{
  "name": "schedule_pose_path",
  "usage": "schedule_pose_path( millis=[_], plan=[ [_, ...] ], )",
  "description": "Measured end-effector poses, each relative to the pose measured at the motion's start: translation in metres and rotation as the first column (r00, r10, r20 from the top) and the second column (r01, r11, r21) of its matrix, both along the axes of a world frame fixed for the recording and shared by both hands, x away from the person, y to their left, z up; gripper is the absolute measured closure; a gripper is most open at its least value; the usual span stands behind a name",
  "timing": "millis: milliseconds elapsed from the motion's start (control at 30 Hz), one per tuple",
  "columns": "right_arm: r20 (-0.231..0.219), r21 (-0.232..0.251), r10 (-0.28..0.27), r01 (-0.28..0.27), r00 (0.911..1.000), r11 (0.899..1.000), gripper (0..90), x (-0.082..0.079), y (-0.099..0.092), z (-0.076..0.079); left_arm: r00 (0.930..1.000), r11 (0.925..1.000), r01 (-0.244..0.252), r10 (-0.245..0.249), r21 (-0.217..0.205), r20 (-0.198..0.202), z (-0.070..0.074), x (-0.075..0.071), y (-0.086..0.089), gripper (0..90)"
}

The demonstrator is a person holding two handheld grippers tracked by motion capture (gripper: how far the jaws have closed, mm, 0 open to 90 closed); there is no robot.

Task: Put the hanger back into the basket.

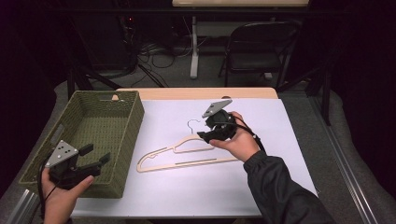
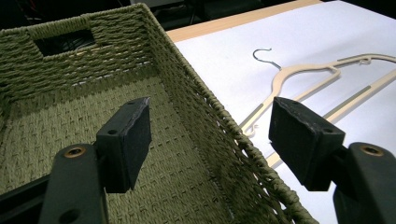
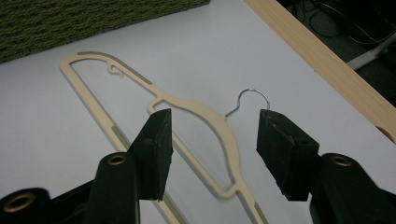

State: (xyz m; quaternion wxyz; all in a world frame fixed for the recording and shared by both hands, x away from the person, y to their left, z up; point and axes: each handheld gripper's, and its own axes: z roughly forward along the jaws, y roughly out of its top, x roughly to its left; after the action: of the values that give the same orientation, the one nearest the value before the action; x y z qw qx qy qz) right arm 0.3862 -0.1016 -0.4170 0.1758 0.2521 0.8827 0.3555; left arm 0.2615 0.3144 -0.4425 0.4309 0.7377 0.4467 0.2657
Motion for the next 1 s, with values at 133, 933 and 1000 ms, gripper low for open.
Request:
schedule_pose_path(
  millis=[133,933,1000],
  plan=[
    [-0.002,-0.017,0.014,-0.014,0.9999,1.0,45.4,0.004,0.006,0.001,1.0,1.0,0.001,-0.001,0.0,0.002,0.0,0.0,0.0,29.9],
    [-0.072,-0.141,0.065,-0.075,0.9953,0.987,56.6,0.028,0.006,-0.001,1.0,1.0,0.003,-0.002,0.004,-0.004,-0.001,0.001,-0.001,29.9],
    [-0.119,-0.139,0.089,-0.106,0.9888,0.985,54.4,0.032,0.009,-0.006,1.0,1.0,0.003,-0.003,0.004,-0.004,-0.001,0.001,-0.001,29.9]
  ],
)
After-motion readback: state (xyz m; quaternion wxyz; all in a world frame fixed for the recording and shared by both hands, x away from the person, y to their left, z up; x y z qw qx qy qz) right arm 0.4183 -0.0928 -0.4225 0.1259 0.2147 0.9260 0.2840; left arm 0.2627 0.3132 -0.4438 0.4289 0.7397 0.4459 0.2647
